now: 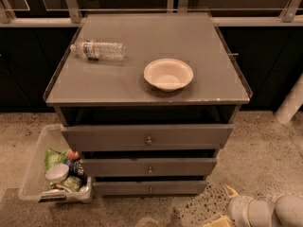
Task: Open bottom drawer
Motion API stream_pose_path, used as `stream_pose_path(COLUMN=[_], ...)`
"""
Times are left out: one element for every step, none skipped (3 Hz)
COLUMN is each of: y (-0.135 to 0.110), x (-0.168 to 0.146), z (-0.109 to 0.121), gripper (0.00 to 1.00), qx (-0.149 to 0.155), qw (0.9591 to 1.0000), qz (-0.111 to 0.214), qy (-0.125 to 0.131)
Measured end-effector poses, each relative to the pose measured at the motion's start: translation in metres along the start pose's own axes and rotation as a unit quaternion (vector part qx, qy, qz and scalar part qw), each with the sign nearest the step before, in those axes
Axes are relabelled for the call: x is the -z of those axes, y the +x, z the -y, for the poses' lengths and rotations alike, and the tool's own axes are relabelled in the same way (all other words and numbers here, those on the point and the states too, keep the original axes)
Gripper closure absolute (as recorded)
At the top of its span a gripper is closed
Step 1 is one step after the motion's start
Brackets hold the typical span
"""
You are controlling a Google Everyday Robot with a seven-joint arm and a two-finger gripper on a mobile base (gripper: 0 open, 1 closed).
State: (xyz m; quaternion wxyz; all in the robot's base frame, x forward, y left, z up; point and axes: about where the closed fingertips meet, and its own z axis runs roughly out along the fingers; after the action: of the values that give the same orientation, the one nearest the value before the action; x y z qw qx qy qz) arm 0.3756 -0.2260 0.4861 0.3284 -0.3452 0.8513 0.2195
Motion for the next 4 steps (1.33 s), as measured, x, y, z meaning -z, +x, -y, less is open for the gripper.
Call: stream_pose_path(y=[0.004, 0.022, 0.035, 0.041], x=[-0.013, -0.059, -0.111, -0.155], z=[0.021, 0.029, 0.027, 0.027], gripper=[0.00, 0.00, 0.00, 0.00], qx=[-0.002, -0.016, -0.037, -0.045], qw=[0.9992, 0.9978, 0.9947, 0.9931], qz=[0.013, 0.055, 0.095, 0.108], qy=[0.039, 0.035, 0.012, -0.012])
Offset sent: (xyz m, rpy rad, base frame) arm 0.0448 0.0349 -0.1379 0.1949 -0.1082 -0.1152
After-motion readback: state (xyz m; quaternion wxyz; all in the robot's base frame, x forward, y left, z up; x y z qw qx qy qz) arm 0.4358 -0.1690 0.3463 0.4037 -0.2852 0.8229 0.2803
